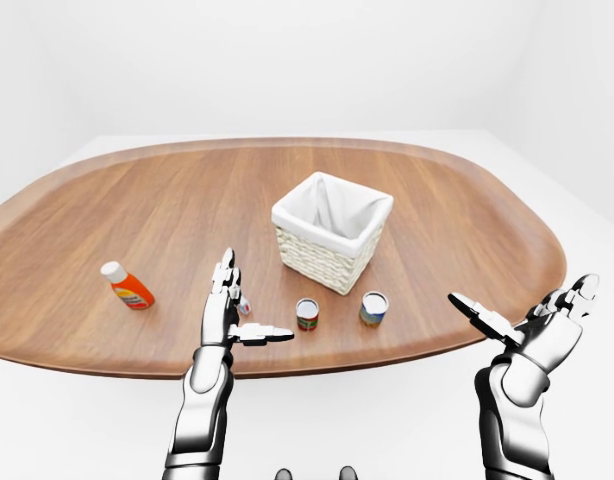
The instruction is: Pick up the alphabet soup and the cream cheese box, and put them in the basket.
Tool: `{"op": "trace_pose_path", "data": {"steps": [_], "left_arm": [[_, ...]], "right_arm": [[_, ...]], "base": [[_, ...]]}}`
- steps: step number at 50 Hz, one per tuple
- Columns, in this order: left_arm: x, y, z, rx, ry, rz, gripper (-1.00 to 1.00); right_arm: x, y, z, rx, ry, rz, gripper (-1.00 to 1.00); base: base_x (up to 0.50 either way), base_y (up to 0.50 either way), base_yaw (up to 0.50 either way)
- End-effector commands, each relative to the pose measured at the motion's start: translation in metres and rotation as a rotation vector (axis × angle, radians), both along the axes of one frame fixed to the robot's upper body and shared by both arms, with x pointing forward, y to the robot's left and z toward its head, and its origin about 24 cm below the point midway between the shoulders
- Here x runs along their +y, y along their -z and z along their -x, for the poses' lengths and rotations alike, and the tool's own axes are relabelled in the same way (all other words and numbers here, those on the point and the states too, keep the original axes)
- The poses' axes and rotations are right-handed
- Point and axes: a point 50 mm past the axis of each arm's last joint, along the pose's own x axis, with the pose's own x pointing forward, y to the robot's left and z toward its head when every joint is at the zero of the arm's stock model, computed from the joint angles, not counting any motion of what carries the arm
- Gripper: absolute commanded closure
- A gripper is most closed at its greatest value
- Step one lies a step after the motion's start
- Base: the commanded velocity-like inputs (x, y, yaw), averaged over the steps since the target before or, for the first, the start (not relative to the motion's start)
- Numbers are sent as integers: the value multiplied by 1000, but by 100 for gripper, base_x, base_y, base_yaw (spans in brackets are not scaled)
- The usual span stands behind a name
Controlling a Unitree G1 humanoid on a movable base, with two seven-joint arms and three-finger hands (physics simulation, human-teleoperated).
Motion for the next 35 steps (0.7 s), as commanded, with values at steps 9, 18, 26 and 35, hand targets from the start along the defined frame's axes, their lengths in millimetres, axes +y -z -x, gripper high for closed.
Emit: {"op": "trace_pose_path", "data": {"steps": [9,18,26,35], "left_arm": [[0,0,0,1,0,0,-100],[0,1,0,5,-1,-1,-100],[1,2,-1,6,-1,-1,-100],[0,1,0,2,-1,0,-100]], "right_arm": [[0,0,0,1,0,1,-100],[0,1,0,5,0,1,-100],[0,0,0,1,-1,2,-100],[0,0,0,2,-1,1,-100]], "base": [[12,0,0],[12,0,0],[12,0,0],[12,0,0]]}}
